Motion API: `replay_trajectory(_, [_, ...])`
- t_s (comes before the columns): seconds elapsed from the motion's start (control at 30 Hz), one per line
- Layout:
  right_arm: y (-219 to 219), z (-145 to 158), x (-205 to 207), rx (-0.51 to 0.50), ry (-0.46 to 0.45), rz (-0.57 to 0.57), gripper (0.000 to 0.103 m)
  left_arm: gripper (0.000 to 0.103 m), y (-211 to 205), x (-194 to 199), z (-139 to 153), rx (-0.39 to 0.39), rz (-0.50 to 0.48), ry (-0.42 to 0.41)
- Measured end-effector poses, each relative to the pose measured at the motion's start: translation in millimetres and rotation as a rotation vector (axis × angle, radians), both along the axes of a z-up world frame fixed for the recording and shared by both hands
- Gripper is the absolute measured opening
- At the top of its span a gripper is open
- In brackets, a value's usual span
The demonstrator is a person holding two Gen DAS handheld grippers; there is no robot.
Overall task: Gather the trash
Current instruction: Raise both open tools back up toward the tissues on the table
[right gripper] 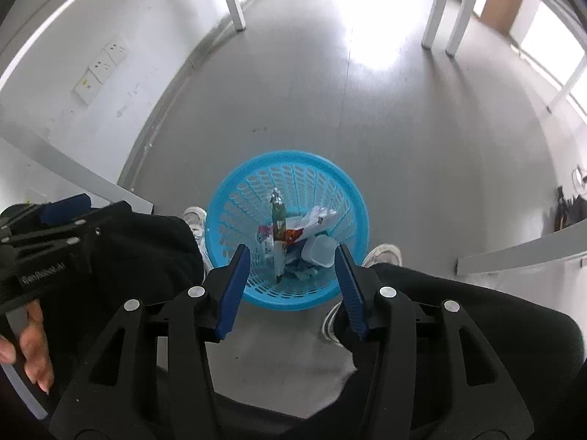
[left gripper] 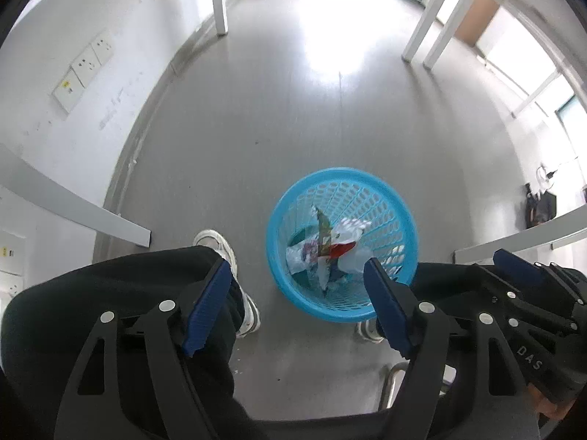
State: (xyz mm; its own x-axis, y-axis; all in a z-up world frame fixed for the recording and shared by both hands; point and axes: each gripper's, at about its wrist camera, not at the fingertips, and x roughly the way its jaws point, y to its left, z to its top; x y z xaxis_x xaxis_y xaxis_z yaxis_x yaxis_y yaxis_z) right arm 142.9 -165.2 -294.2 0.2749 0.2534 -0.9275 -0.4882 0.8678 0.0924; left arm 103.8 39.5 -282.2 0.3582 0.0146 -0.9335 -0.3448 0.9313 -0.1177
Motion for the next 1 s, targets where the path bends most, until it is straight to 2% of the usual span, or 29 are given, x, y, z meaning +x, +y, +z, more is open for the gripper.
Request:
replay_trajectory(0.1, [-6,21,-14,0.005,-0.054,-0.002,0.046,0.076,-1,-15,25,0.019,-0.005,-0.07])
replay_trajectory(0.33, [-32,84,-50,0.093,-0.157,-0.001,0.06,0.084,-8,-57,83,0.033,-0.039,-0.228])
replay_trajectory(0.43, [-39,106,-66,0.114,-0.217,0.008,0.063,0.088,-12,-70,97,0.055,-0.061,-0.266])
replay_trajectory(0.6, [-48,136,-91,0.148,-0.293,0.017,0.067,0.092,-27,-94,122,0.154,-0.13,-0.308])
replay_trajectory(0.73, [-56,168,-106,0.189,-0.373,0.024,0.071,0.097,-28,-111,141,0.164,-0.15,-0.361])
replay_trajectory(0.83, [-60,194,-112,0.231,-0.419,0.031,0.076,0.097,-28,-119,156,0.17,-0.149,-0.4])
replay_trajectory(1.0, [-61,232,-113,0.281,-0.475,0.041,0.086,0.097,-25,-124,187,0.246,-0.139,-0.463])
